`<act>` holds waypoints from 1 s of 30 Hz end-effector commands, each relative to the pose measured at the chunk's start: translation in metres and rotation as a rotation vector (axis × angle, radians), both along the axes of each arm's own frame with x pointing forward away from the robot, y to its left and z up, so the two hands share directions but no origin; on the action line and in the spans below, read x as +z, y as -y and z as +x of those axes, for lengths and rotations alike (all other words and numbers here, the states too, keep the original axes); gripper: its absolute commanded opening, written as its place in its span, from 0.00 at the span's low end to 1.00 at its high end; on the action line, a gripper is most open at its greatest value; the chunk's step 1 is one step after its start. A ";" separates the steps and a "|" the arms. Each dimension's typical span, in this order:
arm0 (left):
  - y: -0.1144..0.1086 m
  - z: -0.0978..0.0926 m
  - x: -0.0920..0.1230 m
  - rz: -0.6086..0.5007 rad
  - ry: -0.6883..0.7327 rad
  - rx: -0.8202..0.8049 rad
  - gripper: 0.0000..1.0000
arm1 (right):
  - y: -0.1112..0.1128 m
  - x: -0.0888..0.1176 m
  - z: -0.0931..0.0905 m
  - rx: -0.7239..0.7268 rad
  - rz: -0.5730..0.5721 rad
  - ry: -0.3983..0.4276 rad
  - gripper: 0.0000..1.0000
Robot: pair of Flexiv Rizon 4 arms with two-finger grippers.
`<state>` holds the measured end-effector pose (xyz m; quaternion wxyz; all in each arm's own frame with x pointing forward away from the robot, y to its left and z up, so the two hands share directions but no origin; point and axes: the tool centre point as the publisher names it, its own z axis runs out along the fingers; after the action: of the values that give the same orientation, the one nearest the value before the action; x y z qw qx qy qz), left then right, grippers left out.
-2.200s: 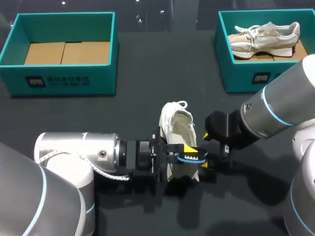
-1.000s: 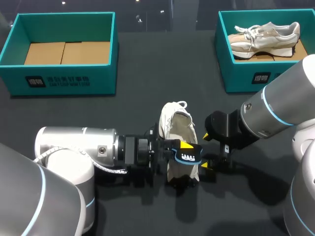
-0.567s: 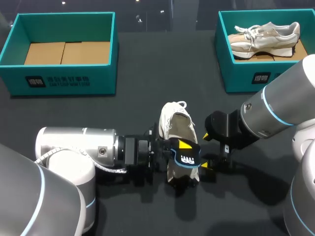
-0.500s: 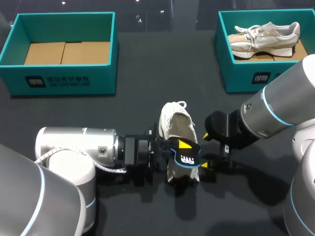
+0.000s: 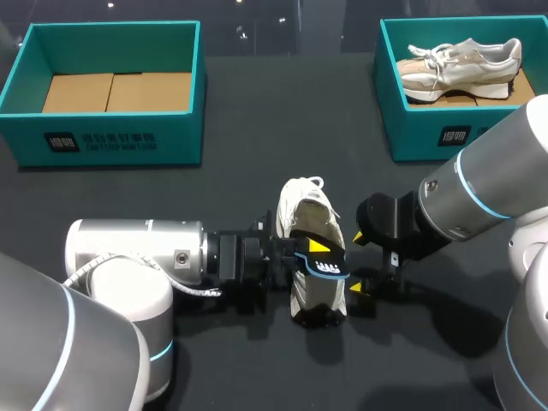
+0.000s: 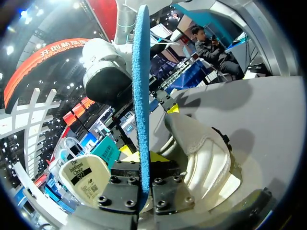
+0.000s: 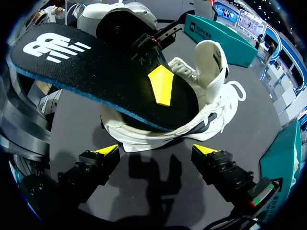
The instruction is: Take the shoe out of the shoebox, open the shoe tongue, remove and reinsert the insole, then place the shoe into the shoebox
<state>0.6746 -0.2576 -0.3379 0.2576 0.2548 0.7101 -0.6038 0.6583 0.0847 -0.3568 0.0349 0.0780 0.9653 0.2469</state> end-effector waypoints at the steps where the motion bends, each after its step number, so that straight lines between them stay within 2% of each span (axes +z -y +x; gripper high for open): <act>1: 0.006 0.008 -0.007 0.009 0.001 0.008 0.00 | 0.000 0.000 -0.002 -0.001 -0.001 0.003 1.00; 10: 0.006 0.014 -0.014 0.027 0.009 0.021 0.00 | 0.000 0.000 -0.002 -0.001 -0.001 0.003 1.00; 22: 0.000 0.002 0.006 -0.006 -0.016 0.019 0.00 | 0.000 0.000 -0.002 -0.001 -0.001 0.003 1.00; 30: -0.002 -0.003 0.013 -0.017 -0.018 0.016 0.22 | 0.000 0.000 -0.002 -0.001 -0.001 0.003 1.00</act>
<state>0.6751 -0.2602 -0.3278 0.2573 0.2421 0.7089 -0.6105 0.6583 0.0847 -0.3569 0.0349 0.0780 0.9653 0.2469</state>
